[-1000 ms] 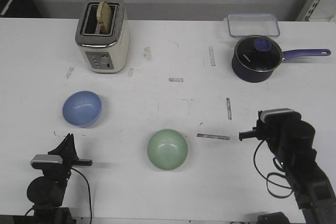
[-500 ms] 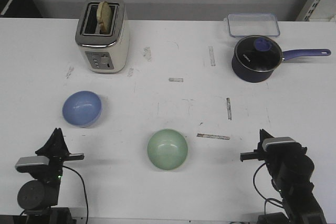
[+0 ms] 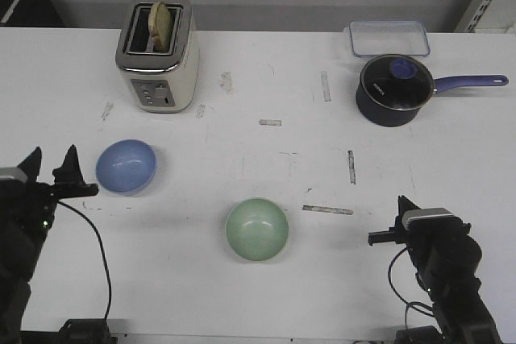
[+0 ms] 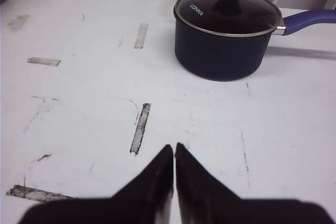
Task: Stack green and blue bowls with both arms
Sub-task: 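Reach the left gripper to the light blue bowl and grasp its rim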
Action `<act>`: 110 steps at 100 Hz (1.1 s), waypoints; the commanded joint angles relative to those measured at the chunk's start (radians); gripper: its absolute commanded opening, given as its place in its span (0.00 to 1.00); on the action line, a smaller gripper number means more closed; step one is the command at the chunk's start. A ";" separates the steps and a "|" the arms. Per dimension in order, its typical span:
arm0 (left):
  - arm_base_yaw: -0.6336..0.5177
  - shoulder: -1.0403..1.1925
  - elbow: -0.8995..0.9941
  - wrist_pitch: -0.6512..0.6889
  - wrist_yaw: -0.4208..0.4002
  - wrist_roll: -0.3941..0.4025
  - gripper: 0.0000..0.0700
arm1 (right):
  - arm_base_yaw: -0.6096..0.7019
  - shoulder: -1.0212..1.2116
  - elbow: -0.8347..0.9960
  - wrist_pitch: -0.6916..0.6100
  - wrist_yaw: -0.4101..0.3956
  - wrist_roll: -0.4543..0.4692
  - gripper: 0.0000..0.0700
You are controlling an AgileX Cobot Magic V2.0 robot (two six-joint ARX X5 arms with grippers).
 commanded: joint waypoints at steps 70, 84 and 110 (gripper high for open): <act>0.182 0.864 0.161 -0.263 0.100 -0.032 0.70 | 0.001 0.032 0.006 0.013 -0.005 -0.003 0.00; 0.200 0.943 0.161 -0.269 0.100 -0.033 0.68 | 0.001 0.032 0.006 0.013 -0.005 -0.003 0.00; 0.196 0.943 0.162 -0.263 0.107 -0.034 0.07 | 0.001 0.032 0.006 0.013 -0.005 -0.003 0.00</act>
